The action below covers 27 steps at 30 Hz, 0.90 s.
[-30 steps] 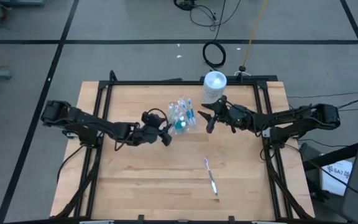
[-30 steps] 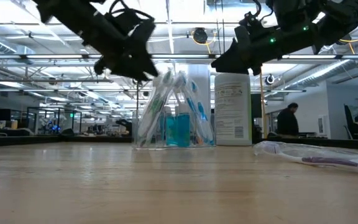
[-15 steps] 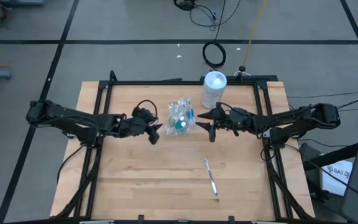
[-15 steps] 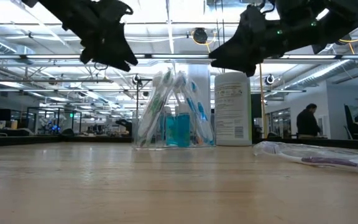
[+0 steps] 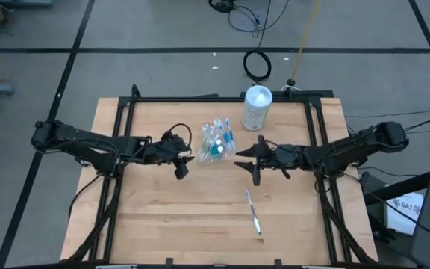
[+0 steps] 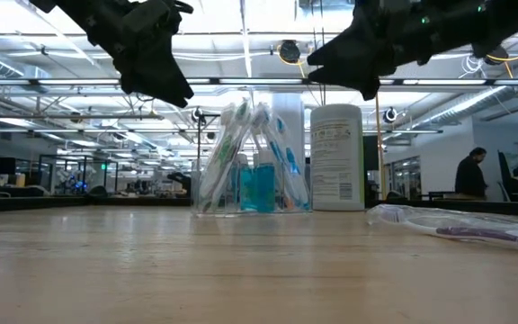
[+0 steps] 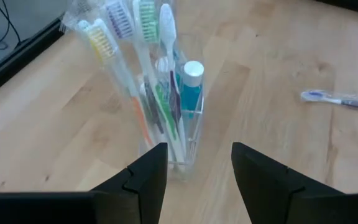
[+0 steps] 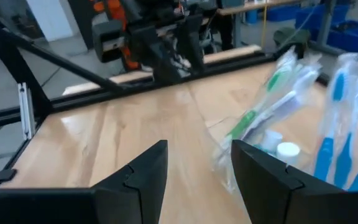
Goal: Pick & Place toothbrushing station
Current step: Put the purple toothbrush into the transparent organizer
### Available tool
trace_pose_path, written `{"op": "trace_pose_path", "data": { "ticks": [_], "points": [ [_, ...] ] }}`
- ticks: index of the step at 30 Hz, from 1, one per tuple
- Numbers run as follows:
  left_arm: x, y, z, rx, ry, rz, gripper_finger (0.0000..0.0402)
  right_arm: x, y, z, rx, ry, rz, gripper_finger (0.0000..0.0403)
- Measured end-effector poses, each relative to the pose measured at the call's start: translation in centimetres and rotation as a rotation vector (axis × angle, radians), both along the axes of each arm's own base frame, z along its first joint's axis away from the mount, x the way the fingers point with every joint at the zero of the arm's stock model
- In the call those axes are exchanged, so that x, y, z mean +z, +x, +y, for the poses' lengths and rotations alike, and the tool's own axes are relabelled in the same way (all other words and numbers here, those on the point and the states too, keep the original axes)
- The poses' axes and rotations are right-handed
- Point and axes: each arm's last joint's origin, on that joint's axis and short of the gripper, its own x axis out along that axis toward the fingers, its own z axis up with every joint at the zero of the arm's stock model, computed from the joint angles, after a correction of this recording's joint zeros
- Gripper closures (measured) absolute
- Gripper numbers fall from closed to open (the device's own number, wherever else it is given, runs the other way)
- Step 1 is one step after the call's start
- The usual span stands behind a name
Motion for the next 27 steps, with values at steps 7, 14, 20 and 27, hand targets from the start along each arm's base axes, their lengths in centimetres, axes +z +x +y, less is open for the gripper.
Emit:
{"op": "trace_pose_path", "data": {
  "ticks": [7, 14, 20, 27],
  "points": [
    [0.1, 0.1, 0.6, 0.013, 0.008, -0.003, 0.0218, 1.2, 1.3, 3.5, -0.038, -0.001, 0.192, 0.0234],
    [0.4, 0.3, 2.0, 0.055, 0.022, -0.038, 0.0218, 0.9, 3.0, 6.9, 0.012, 0.013, 0.340, 0.0234],
    [0.4, 0.3, 2.9, 0.068, 0.002, -0.045, 0.0218, -1.7, 0.8, 8.8, -0.087, 0.207, 0.615, 0.0234],
    [0.4, 0.3, 3.2, 0.089, -0.009, -0.050, 0.0218, -4.4, -1.0, 10.7, -0.187, 0.435, 0.753, 0.0234]
  ]
}}
